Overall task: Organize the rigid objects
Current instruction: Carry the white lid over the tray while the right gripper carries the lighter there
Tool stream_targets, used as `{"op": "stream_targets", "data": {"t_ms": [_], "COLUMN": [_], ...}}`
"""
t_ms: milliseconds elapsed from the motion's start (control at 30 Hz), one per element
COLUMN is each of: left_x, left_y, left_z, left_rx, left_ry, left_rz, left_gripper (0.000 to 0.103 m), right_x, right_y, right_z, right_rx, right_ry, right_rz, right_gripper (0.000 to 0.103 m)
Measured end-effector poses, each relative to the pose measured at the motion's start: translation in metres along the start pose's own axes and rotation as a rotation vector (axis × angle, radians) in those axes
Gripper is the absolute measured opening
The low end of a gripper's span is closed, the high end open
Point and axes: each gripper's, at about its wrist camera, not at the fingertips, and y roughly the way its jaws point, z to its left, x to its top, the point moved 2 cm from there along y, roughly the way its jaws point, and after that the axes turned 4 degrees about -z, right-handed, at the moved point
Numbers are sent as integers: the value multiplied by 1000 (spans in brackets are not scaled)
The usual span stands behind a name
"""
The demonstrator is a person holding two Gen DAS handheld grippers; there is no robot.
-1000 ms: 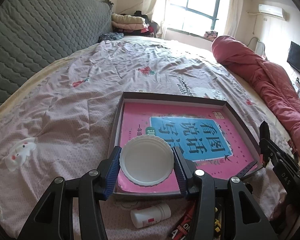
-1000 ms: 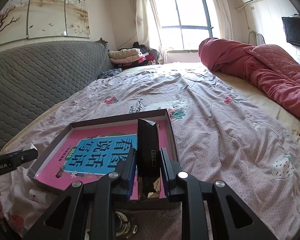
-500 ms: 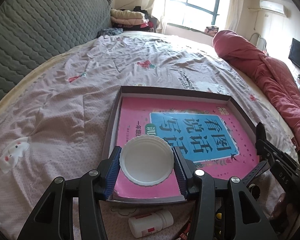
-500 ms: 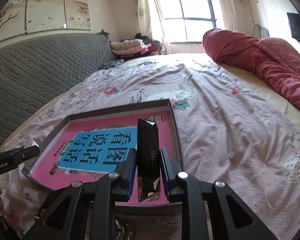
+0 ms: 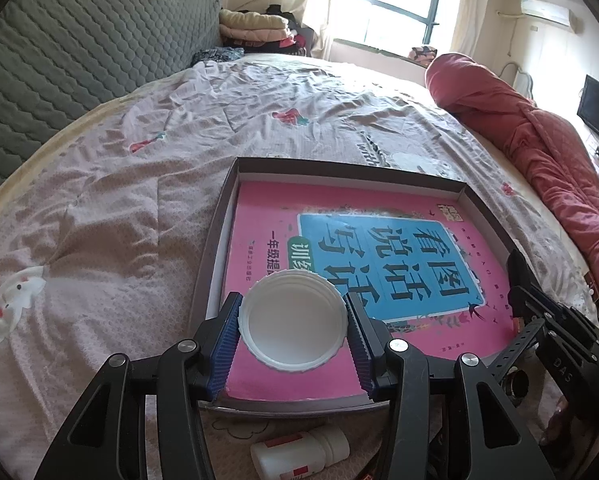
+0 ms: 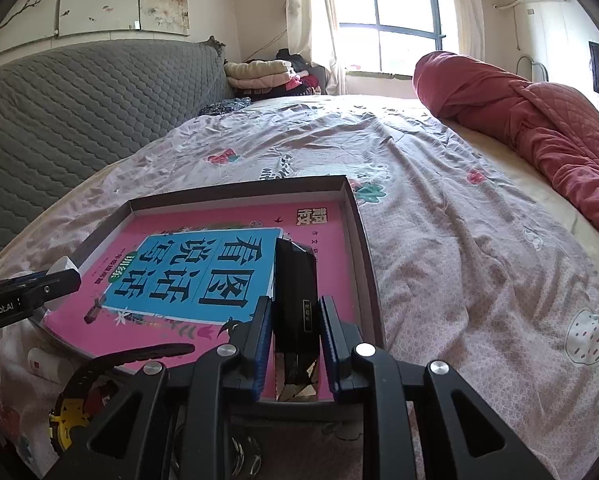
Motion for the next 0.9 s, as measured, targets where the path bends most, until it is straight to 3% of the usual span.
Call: {"op": "stream_targets", "data": {"t_ms": [333, 900], "left_x": [-6, -13], "left_y": [8, 16], "left_z": [-3, -8], "left_rx": [-1, 12], "left_ry": [7, 32], "left_rz": [26, 43], "left_gripper": [51, 51], "right_x": [-2, -3], "right_y": [2, 2], "right_z": [9, 6], "right_rx": [-65, -89], "right_ry": [-79, -92], "right_rz": [16, 18], "right_gripper": [24, 24]}}
